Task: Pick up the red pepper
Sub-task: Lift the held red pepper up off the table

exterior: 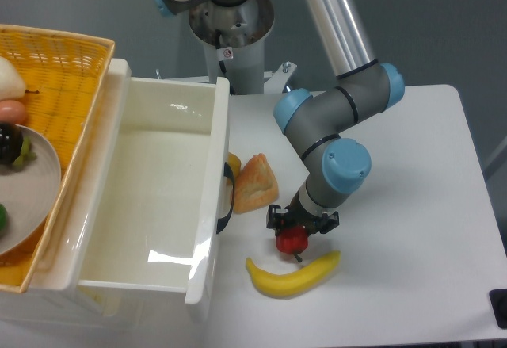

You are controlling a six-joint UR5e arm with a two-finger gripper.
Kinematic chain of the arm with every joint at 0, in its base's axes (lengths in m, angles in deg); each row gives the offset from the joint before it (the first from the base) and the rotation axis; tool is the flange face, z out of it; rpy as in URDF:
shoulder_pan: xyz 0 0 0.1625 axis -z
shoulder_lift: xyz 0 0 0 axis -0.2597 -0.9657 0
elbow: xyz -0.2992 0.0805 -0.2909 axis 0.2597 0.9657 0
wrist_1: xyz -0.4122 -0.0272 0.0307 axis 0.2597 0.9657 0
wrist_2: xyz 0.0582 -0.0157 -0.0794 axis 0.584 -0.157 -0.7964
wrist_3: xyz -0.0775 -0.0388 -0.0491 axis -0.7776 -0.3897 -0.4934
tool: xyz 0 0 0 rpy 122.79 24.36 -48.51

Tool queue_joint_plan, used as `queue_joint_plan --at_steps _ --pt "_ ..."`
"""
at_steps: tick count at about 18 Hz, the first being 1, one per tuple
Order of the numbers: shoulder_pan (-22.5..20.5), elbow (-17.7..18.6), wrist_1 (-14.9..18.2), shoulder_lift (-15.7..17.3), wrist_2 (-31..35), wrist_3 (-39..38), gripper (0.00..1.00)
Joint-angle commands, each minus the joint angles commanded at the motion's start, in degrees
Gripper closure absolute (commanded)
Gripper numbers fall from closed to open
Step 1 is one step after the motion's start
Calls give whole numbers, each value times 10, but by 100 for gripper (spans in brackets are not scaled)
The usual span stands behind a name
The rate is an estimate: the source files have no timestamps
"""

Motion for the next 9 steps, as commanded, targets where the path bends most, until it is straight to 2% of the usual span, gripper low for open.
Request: queue_joint_plan --at_steps 6,9 --pt "-29 -20 4 18 16 86 83" --pt "-32 -26 26 26 60 158 83"
